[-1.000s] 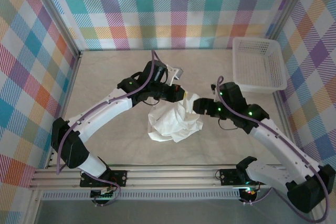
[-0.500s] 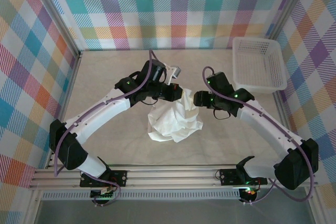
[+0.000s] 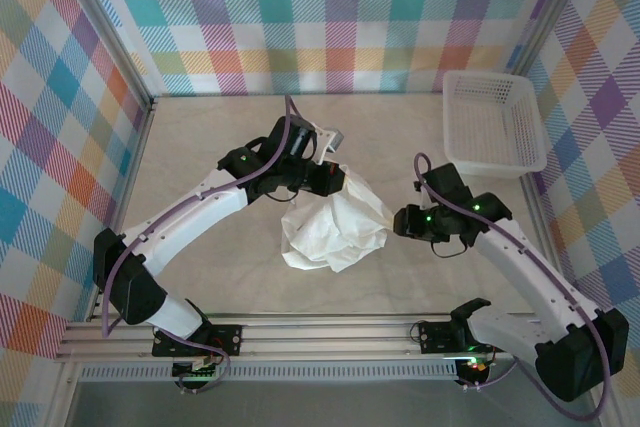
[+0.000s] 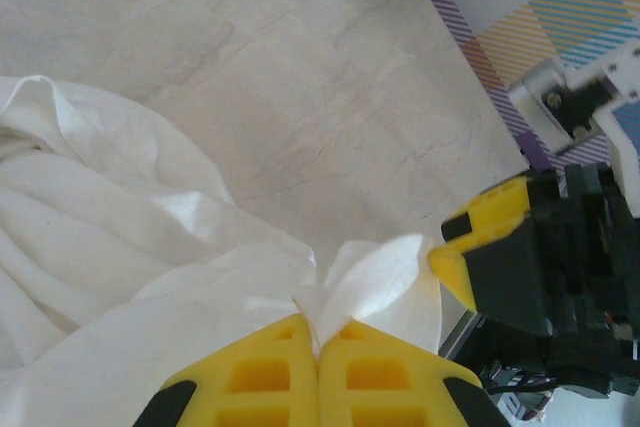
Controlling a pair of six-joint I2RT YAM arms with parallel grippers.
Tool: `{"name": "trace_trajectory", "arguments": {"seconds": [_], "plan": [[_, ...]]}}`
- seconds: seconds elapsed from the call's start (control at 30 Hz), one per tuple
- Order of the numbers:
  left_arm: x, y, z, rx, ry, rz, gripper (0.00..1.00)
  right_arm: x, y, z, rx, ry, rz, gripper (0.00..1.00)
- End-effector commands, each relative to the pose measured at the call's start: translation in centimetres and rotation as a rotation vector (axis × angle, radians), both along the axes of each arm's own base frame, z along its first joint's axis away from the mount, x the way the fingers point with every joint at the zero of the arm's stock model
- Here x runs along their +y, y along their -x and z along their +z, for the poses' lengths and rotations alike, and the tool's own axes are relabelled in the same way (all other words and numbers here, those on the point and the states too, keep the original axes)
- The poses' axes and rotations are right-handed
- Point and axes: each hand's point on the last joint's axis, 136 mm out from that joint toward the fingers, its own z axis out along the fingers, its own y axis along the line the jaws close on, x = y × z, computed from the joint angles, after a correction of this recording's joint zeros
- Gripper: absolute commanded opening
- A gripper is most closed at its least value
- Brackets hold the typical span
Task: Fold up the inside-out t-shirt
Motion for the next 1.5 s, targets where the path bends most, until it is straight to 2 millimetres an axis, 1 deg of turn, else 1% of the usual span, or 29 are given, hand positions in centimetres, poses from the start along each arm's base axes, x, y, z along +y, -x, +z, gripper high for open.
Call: {"name": "trace_trajectory", "arguments": {"seconds": [0.0, 0.07, 0.13, 0.17, 0.2, 0.23, 0.27, 0.3, 0.37, 0.4, 0.43, 0.53, 0.6, 0.63, 0.7, 0.73, 0.8, 0.87, 0.9, 0.93, 1.0, 1.07, 1.13, 1.17, 1.2, 1.27, 1.33, 1.4, 1.47], "plan": [[0.4, 0.1, 1.4, -0.045, 0.025, 0.006, 0.00, 1.4, 3.4, -1.1, 0.142, -0.107, 0.063, 0.39], [0.5, 0.0, 1.3, -0.047, 0.019, 0.013, 0.00, 2.7, 3.7, -0.9, 0.148, -0.191, 0.088, 0.34], [0.9, -0.3, 1.1, -0.056, 0.002, 0.034, 0.00, 4.7, 3.2, 0.4, 0.121, -0.328, 0.111, 0.15], [1.4, -0.7, 1.0, -0.068, -0.020, 0.059, 0.00, 5.9, 2.7, 1.4, 0.103, -0.405, 0.119, 0.08], [2.1, -1.1, 1.1, -0.084, -0.043, 0.088, 0.00, 7.0, 2.2, 2.2, 0.086, -0.468, 0.127, 0.06], [3.3, -1.6, 1.3, -0.111, -0.072, 0.140, 0.00, 8.2, 1.7, 3.2, 0.062, -0.529, 0.145, 0.08], [5.0, -2.2, 1.4, -0.137, -0.106, 0.206, 0.00, 8.8, 1.2, 4.1, 0.028, -0.552, 0.155, 0.15], [7.0, -2.8, 1.6, -0.166, -0.150, 0.286, 0.00, 8.8, 0.6, 4.5, -0.002, -0.542, 0.146, 0.17], [12.7, -3.6, 1.9, -0.218, -0.256, 0.497, 0.00, 7.5, -0.9, 4.9, -0.083, -0.459, 0.086, 0.18], [15.3, -3.4, 2.6, -0.253, -0.281, 0.585, 0.00, 6.6, -1.4, 4.9, -0.120, -0.415, 0.047, 0.19], [17.8, -3.1, 2.5, -0.281, -0.312, 0.665, 0.00, 5.9, -1.9, 4.7, -0.148, -0.383, 0.010, 0.19], [23.4, -1.3, 3.1, -0.344, -0.305, 0.830, 0.00, 4.1, -2.5, 3.3, -0.154, -0.313, -0.098, 0.21], [27.2, -0.1, 2.6, -0.333, -0.341, 0.964, 0.00, 4.4, -2.5, 2.5, -0.114, -0.297, -0.088, 0.21], [29.3, 0.5, 1.8, -0.299, -0.385, 1.041, 0.01, 4.7, -2.4, 2.1, -0.085, -0.294, -0.073, 0.21], [32.5, 1.4, 0.4, -0.219, -0.464, 1.154, 0.09, 5.3, -2.4, 1.4, -0.030, -0.281, -0.045, 0.26], [33.7, 1.7, -0.2, -0.183, -0.498, 1.196, 0.16, 5.6, -2.5, 1.2, -0.008, -0.274, -0.034, 0.31], [34.6, 1.8, -0.6, -0.149, -0.507, 1.238, 0.39, 5.9, -2.7, 0.5, 0.027, -0.255, -0.019, 0.42], [33.9, 1.0, -0.6, -0.136, -0.466, 1.210, 0.52, 6.1, -3.0, -0.3, 0.058, -0.232, -0.006, 0.48], [32.9, 0.5, -0.4, -0.129, -0.425, 1.168, 0.55, 6.3, -3.2, -0.7, 0.071, -0.226, -0.002, 0.50], [30.7, -0.4, -0.2, -0.116, -0.352, 1.074, 0.57, 6.6, -3.4, -1.2, 0.085, -0.225, 0.007, 0.52], [24.9, -1.5, -0.1, -0.087, -0.202, 0.845, 0.58, 7.0, -3.6, -2.2, 0.112, -0.227, 0.015, 0.55], [17.6, -1.0, -0.5, -0.055, -0.114, 0.578, 0.58, 7.2, -3.8, -3.2, 0.129, -0.223, 0.017, 0.57], [11.9, 0.4, -2.6, -0.028, -0.170, 0.382, 0.60, 7.0, -4.2, -3.8, 0.132, -0.198, 0.004, 0.58], [9.5, 1.5, -4.3, -0.007, -0.236, 0.294, 0.61, 6.8, -4.3, -4.0, 0.130, -0.183, -0.005, 0.59], [8.0, 2.3, -6.0, 0.011, -0.307, 0.239, 0.61, 6.6, -4.5, -4.0, 0.121, -0.171, -0.014, 0.60], [5.9, 3.6, -9.4, 0.017, -0.452, 0.163, 0.63, 5.7, -4.9, -4.0, 0.095, -0.130, -0.049, 0.63], [5.0, 3.9, -12.1, 0.020, -0.535, 0.140, 0.65, 4.7, -5.4, -4.1, 0.065, -0.085, -0.090, 0.66], [4.9, 3.6, -14.5, 0.032, -0.590, 0.142, 0.69, 4.0, -5.9, -4.0, 0.047, -0.061, -0.117, 0.68], [5.1, 2.8, -16.5, 0.023, -0.660, 0.152, 0.75, 4.2, -6.2, -3.9, 0.048, -0.067, -0.114, 0.68]]}}
